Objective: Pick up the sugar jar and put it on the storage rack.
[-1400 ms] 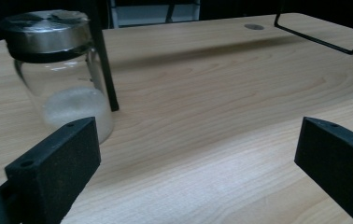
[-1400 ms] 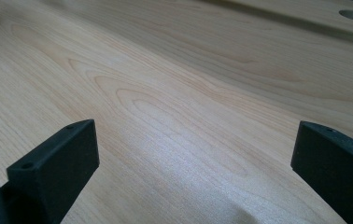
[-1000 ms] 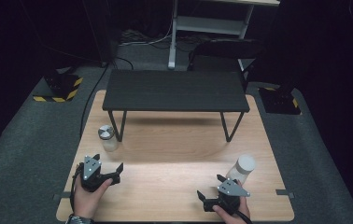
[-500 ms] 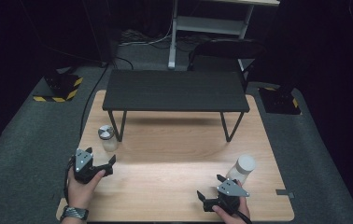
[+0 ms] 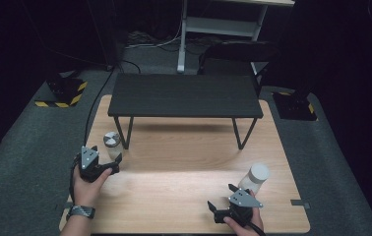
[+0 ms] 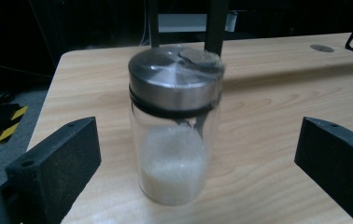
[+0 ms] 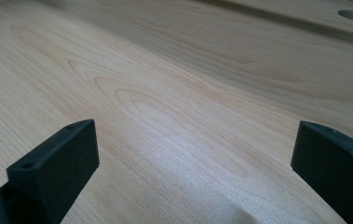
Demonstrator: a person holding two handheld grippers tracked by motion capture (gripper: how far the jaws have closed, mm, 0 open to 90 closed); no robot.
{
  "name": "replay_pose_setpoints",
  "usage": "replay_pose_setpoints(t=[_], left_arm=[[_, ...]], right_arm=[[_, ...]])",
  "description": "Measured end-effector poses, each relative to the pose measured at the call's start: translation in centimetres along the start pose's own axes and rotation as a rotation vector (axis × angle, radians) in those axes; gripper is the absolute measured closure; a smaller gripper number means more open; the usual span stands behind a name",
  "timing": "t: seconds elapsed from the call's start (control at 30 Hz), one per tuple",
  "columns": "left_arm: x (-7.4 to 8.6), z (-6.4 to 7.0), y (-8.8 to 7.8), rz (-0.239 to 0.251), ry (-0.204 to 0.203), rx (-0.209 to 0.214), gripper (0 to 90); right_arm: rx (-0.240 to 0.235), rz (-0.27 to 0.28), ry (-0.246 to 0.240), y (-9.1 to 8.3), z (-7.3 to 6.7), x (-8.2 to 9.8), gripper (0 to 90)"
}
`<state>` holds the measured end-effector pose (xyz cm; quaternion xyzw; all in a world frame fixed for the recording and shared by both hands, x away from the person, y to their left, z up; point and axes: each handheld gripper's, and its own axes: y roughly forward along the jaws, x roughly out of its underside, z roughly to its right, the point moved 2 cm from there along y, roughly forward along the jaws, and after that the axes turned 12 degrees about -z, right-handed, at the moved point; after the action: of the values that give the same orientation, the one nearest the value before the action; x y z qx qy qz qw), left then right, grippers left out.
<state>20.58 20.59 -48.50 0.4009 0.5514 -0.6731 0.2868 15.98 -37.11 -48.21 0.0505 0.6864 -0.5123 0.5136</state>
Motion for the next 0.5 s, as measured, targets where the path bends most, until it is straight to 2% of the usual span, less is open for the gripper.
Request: replay_pose_setpoints(t=[0.3,0.5], left_arm=[[-0.6,-0.1,1.7,0.035,-0.014,-0.001,5.5],[-0.8,-0.2,2.2,0.043,-0.018,-0.005,10.6]], right_arm=[[0.001,-0.002,-0.003,-0.1,0.0,0.0,0.6],[-0.003,-0.001,0.0,-0.1,0.0,0.0,0.6]])
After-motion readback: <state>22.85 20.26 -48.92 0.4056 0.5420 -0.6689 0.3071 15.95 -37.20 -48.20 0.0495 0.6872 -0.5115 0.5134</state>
